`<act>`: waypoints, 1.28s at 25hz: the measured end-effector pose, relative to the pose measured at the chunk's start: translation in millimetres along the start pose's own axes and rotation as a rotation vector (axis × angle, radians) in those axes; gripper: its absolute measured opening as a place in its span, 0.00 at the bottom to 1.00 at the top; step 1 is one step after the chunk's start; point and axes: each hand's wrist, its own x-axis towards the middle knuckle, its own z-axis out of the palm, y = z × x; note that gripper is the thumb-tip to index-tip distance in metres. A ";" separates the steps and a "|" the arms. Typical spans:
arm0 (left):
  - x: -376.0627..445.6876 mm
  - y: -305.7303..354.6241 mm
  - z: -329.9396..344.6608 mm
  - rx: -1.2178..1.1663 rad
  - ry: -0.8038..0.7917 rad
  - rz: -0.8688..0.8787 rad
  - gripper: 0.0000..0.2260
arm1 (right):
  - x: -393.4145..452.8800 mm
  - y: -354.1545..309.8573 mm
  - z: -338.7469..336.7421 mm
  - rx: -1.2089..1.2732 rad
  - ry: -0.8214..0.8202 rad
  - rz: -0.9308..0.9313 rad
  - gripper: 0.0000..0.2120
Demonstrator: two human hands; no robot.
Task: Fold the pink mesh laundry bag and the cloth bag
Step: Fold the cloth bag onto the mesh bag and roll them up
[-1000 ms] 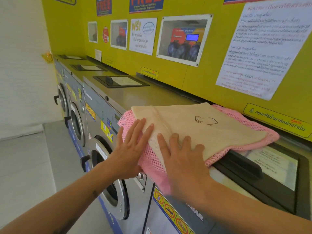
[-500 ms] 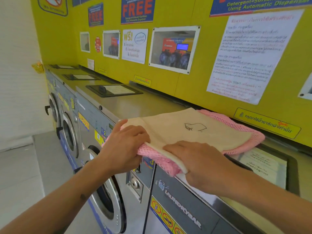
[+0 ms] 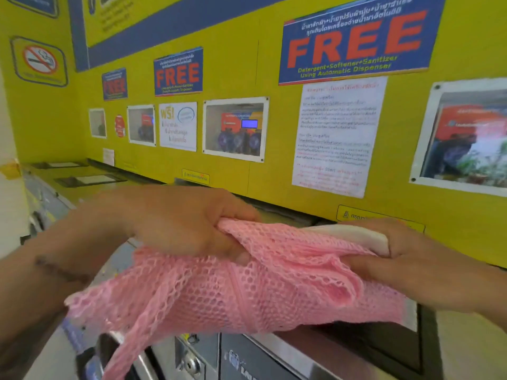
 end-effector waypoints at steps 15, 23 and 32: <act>165.5 -61.9 69.9 0.257 0.465 -0.447 0.27 | 129.0 134.9 -1.9 -0.657 0.374 0.293 0.22; 165.2 -122.5 93.5 0.301 0.136 -0.333 0.36 | 129.4 121.8 -10.3 -0.807 -0.399 0.700 0.35; 140.4 -130.0 55.8 -0.161 0.596 -0.125 0.25 | 138.9 130.7 16.7 -0.526 -0.137 0.479 0.29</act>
